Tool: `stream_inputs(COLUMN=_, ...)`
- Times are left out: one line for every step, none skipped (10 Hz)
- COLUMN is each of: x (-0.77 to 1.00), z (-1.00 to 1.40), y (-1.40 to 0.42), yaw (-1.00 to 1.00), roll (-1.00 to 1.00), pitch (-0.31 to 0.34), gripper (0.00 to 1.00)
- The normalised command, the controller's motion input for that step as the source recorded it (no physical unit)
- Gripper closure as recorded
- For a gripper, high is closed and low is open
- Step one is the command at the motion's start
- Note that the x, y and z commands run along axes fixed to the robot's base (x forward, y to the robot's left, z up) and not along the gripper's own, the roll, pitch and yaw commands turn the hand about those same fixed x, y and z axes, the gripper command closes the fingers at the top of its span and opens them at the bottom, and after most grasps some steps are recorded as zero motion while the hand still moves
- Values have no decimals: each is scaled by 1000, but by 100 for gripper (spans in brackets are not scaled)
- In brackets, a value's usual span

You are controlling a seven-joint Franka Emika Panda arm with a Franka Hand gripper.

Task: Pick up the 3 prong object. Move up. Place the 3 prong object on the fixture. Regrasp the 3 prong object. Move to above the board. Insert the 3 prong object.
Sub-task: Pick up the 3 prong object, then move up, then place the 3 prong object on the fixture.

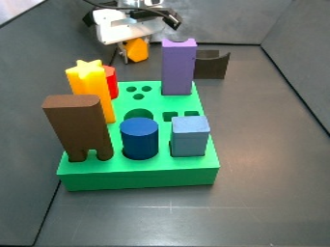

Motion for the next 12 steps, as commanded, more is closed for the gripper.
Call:
stream_inputs(x=0, z=0, y=0, yaw=0, roll=0, pitch=0, gripper=100)
stream_inputs(x=0, z=0, y=0, yaw=0, roll=0, pitch=0, gripper=100)
stream_inputs(x=0, z=833, y=0, yaw=0, roll=0, pitch=0, gripper=100)
stream_inputs(x=-40, z=834, y=65, yaw=-22, roll=3, pitch=27, gripper=100)
stream_inputs(x=-62, z=750, y=45, yaw=-21, roll=-14, pitch=52, gripper=100)
stream_inputs(x=-36, z=598, y=28, yaw=-19, roll=-35, pitch=60, gripper=100)
stream_inputs(x=-22, z=463, y=16, yaw=-15, roll=-50, pitch=56, gripper=100)
stream_inputs(x=-19, z=319, y=4, yaw=-9, roll=-61, pitch=42, gripper=100)
stream_inputs(x=-23, z=170, y=-4, yaw=-3, roll=-71, pitch=27, gripper=100)
stream_inputs(x=0, z=1000, y=0, yaw=0, roll=0, pitch=0, gripper=100)
stream_inputs(x=-2, z=1000, y=-1, yaw=2, roll=-6, pitch=6, gripper=100)
stream_inputs(x=-10, z=1000, y=-7, yaw=4, roll=-17, pitch=20, gripper=100)
